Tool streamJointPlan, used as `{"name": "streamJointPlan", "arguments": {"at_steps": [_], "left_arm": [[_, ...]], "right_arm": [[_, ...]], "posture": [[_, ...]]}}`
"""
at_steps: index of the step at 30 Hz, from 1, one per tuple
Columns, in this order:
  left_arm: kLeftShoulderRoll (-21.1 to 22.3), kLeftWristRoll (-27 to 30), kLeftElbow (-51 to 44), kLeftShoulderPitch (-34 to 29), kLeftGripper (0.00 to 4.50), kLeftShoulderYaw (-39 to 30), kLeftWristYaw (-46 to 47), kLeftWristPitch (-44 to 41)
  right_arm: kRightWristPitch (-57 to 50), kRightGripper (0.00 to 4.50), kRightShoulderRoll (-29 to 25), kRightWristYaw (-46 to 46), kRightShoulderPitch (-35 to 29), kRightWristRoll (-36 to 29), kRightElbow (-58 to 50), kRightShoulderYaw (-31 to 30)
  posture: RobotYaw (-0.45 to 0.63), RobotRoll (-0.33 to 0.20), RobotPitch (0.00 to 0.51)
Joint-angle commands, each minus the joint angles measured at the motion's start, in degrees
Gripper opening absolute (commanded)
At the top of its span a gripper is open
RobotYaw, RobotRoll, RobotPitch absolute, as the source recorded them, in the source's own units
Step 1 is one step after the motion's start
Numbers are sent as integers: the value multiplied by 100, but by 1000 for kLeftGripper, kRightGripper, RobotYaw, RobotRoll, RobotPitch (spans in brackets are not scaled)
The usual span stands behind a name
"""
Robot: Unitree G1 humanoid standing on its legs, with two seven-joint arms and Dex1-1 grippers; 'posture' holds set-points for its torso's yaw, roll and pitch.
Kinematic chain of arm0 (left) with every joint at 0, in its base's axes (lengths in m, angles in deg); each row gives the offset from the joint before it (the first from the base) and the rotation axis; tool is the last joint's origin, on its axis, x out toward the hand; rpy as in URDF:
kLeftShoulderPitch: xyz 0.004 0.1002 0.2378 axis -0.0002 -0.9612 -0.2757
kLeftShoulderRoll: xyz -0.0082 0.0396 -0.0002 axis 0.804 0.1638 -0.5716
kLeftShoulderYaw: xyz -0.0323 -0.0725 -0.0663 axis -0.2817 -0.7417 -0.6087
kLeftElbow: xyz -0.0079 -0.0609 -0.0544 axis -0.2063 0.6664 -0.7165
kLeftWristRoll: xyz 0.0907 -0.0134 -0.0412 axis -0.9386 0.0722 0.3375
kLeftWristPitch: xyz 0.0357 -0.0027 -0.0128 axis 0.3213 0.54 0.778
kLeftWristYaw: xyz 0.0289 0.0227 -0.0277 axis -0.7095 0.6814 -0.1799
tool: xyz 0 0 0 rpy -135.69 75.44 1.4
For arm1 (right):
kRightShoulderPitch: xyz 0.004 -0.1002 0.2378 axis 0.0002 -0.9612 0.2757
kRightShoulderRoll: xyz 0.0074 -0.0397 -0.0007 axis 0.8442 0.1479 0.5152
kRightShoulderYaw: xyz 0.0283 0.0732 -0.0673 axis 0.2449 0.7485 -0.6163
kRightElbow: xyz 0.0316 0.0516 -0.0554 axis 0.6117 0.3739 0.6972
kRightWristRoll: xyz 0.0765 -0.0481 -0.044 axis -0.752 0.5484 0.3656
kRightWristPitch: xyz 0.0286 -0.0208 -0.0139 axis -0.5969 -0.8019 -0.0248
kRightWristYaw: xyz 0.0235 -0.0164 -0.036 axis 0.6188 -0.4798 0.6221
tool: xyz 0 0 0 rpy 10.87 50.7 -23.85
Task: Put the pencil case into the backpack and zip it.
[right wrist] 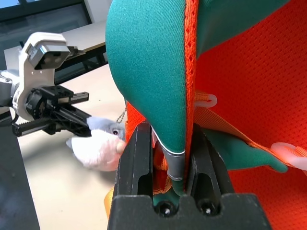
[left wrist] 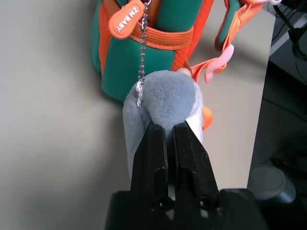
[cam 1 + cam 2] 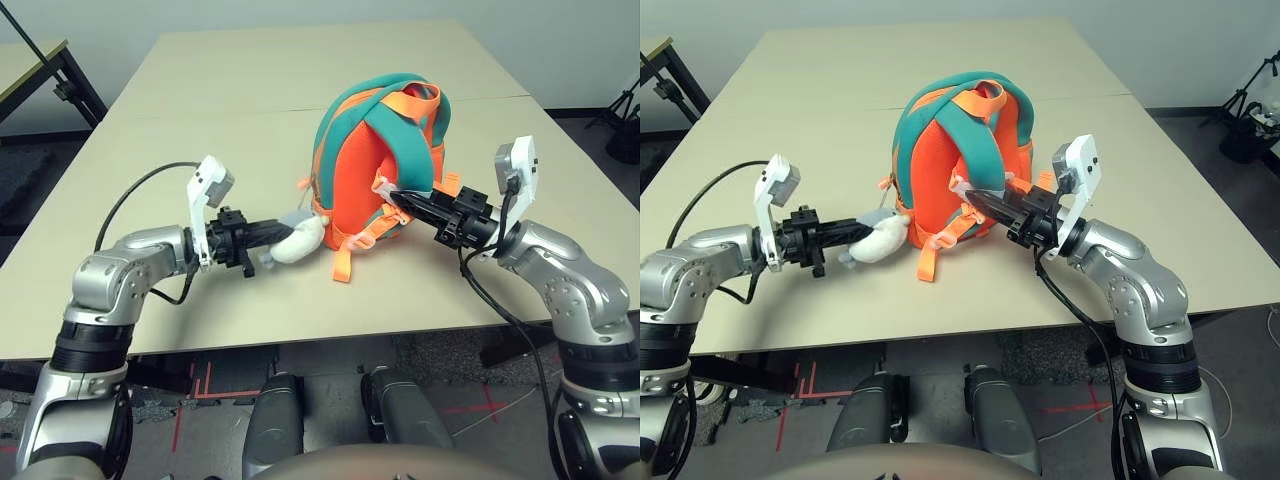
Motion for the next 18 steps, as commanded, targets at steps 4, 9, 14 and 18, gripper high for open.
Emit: {"name": "streamJointPlan", "arguments": {"at_steps": [4, 9, 14, 18], "left_arm": [[192, -100, 162, -51, 842, -249, -12, 88], [636, -27, 236, -123, 2861, -487, -186, -22], [1268, 98, 271, -293, 4458, -739, -510, -330], [1596, -143, 533, -415, 4458, -1080, -480, -99]], "right_arm": [[-114, 1347, -334, 466, 71, -113, -144, -166], [-420, 3219, -1256, 1304, -73, -318, -175, -84], [-442, 4500, -2168, 2085, -63, -252, 157, 0], [-574, 4500, -2830, 2523, 132, -105, 706, -21]], "posture": [[-98, 0, 67], [-97, 0, 66], [-92, 0, 64], [-86, 0, 64]]}}
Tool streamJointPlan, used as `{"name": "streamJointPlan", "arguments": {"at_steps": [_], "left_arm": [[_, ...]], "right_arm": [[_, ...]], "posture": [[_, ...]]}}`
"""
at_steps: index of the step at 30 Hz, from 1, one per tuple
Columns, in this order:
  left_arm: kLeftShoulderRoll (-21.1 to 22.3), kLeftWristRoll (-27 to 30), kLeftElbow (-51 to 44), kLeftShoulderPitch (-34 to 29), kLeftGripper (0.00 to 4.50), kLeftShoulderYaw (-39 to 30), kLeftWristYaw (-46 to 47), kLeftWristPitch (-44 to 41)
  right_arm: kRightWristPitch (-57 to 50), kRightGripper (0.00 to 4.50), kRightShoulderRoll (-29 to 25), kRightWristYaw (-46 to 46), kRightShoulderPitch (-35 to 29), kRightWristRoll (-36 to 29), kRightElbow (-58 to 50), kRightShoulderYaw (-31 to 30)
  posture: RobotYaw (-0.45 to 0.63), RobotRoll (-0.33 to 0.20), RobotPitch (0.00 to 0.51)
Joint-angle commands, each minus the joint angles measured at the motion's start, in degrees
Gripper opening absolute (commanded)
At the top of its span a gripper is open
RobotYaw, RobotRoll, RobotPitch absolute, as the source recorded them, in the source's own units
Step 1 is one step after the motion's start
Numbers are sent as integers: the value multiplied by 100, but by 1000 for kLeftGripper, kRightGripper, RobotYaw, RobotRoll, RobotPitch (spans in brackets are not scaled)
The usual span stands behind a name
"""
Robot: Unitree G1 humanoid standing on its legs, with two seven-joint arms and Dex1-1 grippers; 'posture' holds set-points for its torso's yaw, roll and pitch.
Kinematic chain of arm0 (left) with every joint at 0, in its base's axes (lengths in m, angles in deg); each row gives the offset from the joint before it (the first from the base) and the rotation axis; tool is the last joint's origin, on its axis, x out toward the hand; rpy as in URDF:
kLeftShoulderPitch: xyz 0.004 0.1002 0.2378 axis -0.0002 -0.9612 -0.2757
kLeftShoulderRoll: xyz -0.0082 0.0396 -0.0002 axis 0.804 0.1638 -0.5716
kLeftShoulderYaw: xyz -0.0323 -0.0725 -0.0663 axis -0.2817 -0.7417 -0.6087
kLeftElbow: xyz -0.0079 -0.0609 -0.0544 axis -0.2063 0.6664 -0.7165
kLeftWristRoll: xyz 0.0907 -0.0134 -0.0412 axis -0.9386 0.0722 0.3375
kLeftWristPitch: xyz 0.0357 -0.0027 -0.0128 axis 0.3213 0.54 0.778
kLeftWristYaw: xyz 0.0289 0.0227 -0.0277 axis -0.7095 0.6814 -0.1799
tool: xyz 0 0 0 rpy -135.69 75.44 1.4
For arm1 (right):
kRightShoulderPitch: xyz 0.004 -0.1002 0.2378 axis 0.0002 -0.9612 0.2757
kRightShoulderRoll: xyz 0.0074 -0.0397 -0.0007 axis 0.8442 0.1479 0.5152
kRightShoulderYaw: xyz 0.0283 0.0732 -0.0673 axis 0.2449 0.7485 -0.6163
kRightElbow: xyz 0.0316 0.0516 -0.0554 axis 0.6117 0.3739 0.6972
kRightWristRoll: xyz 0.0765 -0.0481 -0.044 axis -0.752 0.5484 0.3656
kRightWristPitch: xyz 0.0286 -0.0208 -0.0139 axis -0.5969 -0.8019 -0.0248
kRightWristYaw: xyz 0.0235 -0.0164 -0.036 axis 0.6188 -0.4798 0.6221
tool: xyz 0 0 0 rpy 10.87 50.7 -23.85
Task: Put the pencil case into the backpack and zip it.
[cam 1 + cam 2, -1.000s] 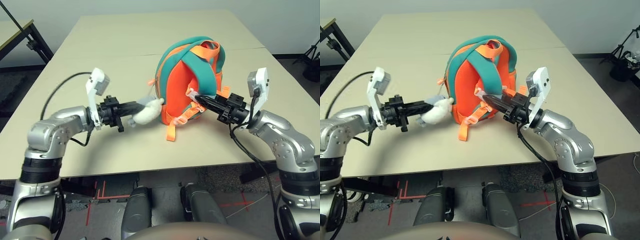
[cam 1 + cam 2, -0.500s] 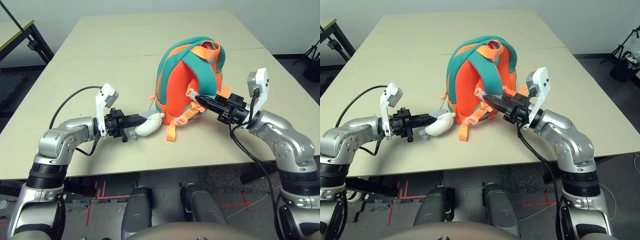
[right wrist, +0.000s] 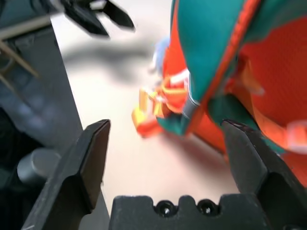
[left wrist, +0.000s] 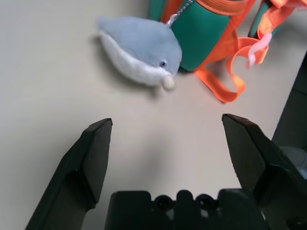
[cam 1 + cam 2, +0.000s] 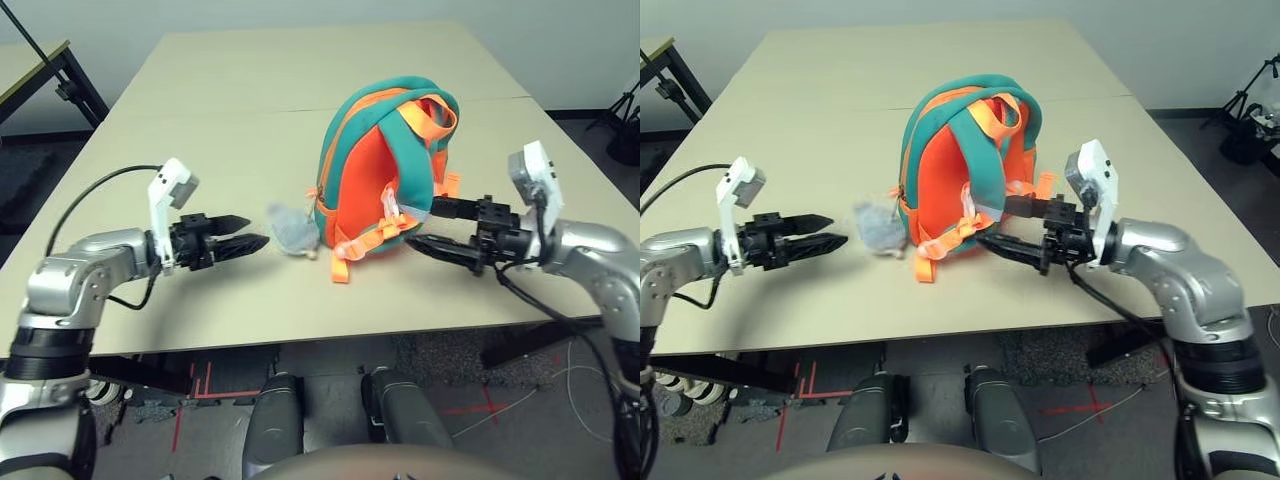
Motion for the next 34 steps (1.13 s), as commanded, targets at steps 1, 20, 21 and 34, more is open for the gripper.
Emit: {"name": "streamJointPlan", "arguments": {"at_steps": [1, 20, 21, 34], "left_arm": [[180, -346, 324, -185, 4458, -317, 105, 425], [-2271, -1439, 1526, -759, 4458, -1776, 3037, 3824], [-2323, -1461, 1566, -742, 4458, -1785, 3140, 3896], [-2350, -1701, 2295, -329, 4458, -1864, 3998, 4348]], "right_arm": [[-123, 4500, -445, 384, 190, 168, 493, -21], [3422, 4500, 1386, -1973, 1129, 2067, 4856, 646], [3461, 4500, 1465, -2054, 1165, 2031, 4954, 710], [4705, 4500, 2174, -3653, 1514, 2104, 5979, 1441]], "posture": [[-83, 0, 62], [-43, 0, 65], [-40, 0, 67], [-38, 0, 60]]}}
